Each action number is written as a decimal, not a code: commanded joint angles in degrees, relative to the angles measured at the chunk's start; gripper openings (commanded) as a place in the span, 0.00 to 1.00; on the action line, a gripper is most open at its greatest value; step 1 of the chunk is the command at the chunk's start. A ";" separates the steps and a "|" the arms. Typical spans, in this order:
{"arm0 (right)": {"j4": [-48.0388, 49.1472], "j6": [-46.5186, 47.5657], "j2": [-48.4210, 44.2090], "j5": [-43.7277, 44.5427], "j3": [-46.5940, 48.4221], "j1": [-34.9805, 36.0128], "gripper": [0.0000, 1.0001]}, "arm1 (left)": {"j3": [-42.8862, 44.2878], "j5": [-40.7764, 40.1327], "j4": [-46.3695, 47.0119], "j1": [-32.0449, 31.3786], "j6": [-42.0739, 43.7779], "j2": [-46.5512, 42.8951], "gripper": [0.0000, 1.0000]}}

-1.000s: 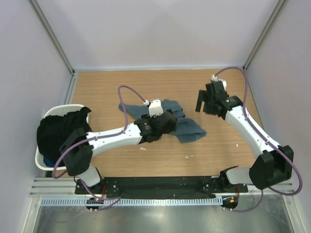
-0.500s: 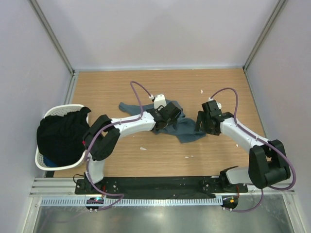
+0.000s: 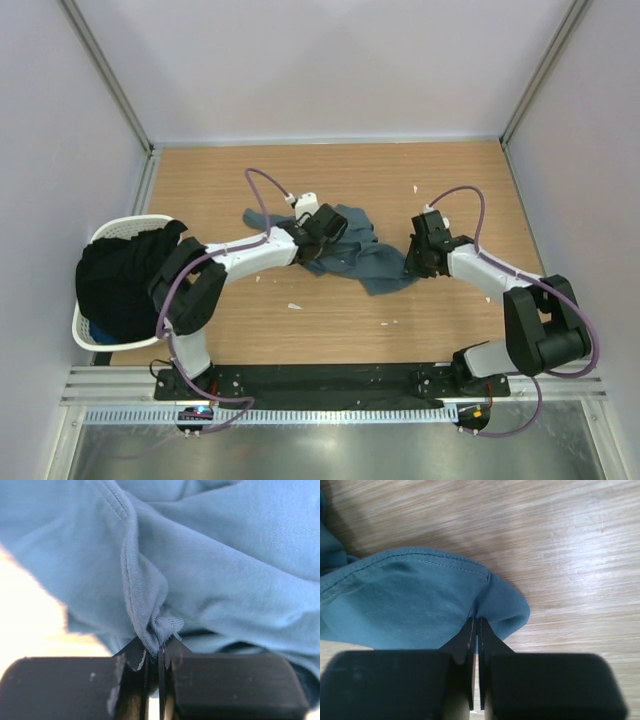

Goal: Fold and stack the t-shirts
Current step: Flatten the tshirt out

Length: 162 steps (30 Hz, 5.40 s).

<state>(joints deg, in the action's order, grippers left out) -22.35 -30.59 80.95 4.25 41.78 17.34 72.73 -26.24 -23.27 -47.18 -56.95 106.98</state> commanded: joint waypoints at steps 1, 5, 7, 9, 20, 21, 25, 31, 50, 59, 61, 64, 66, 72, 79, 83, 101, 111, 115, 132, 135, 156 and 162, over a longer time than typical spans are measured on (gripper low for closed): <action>-0.49 -0.44 -3.68 -0.03 1.72 0.06 0.01 | -1.97 0.05 -1.43 1.30 3.07 -9.58 0.00; -8.03 1.05 -13.15 -0.82 5.85 0.41 0.01 | -4.61 0.66 -5.29 2.79 3.25 -18.53 0.00; -11.21 2.19 -17.12 -0.74 9.89 1.20 0.01 | -6.01 1.36 -7.58 4.54 2.81 -21.36 0.00; -15.87 3.78 -22.13 -0.47 14.35 3.65 0.02 | -9.08 1.98 -9.33 6.73 2.55 -26.61 0.00; -15.12 -4.03 -22.51 -1.88 12.81 40.19 0.01 | -26.66 3.29 -16.81 21.76 2.98 -50.36 0.00; -13.79 -5.00 -21.63 -1.27 10.80 42.66 0.01 | -28.07 3.65 -17.33 22.65 3.24 -51.33 0.00; -8.60 -7.82 -13.99 0.58 8.76 56.27 0.01 | -33.16 3.22 -20.76 24.76 2.20 -53.37 0.00; -8.50 -6.76 -0.63 4.36 13.94 64.13 0.27 | -34.50 1.37 -23.49 27.58 -2.55 -50.82 0.12; -3.25 5.97 9.56 7.11 36.69 27.66 0.76 | -15.33 10.58 -19.82 27.84 10.80 -45.46 0.91; -0.94 15.73 34.00 -1.87 55.92 26.25 0.67 | -19.73 10.07 -18.22 27.84 8.70 -41.77 0.91; -1.12 17.05 38.13 -2.14 58.23 26.25 0.66 | -19.99 8.31 -18.57 27.84 8.52 -41.50 0.91; -1.90 17.84 42.53 -2.84 61.66 26.25 0.65 | -20.17 7.43 -19.45 27.93 8.52 -41.59 0.92; -2.61 18.02 44.55 -3.19 64.30 26.25 0.62 | -20.17 7.78 -19.80 27.84 8.52 -41.76 0.93; -4.63 18.11 50.18 -2.50 67.99 26.25 0.59 | -20.17 7.69 -21.03 28.02 8.70 -42.73 0.95; -5.60 18.20 51.68 -1.26 67.91 26.25 0.58 | -19.73 7.78 -22.08 28.19 9.05 -45.19 1.00; -5.78 17.67 52.29 -1.96 67.38 26.25 0.53 | -19.73 7.43 -22.87 28.54 9.14 -46.33 1.00; -10.16 11.70 32.80 11.30 58.41 13.79 0.01 | -11.04 9.71 -16.20 30.04 11.68 -34.78 1.00; -28.60 10.47 23.83 21.84 62.98 0.95 0.01 | -2.59 13.14 -9.80 31.53 13.62 -16.29 1.00; -36.44 7.48 21.19 26.50 65.19 -2.57 0.01 | -1.81 13.32 -6.18 31.62 17.91 -13.47 1.00; -63.94 5.45 27.50 31.86 92.95 -4.51 0.01 | 15.94 21.66 -8.37 31.36 23.54 6.65 1.00; -63.09 5.98 30.22 32.84 91.73 -4.86 0.01 | 20.15 24.21 -8.73 30.92 24.69 10.17 0.98; -45.50 7.65 41.22 21.59 77.76 -19.19 0.01 | 24.74 25.97 -15.40 15.37 40.51 13.34 0.85; -43.49 8.17 40.26 21.68 73.45 -20.50 0.01 | 20.54 27.12 -19.18 14.83 36.39 12.65 0.66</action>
<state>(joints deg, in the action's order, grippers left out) -68.29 -23.53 123.48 26.48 116.75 -2.81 96.12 -0.89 -39.18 -32.05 -19.51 121.23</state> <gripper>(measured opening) 0.037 0.682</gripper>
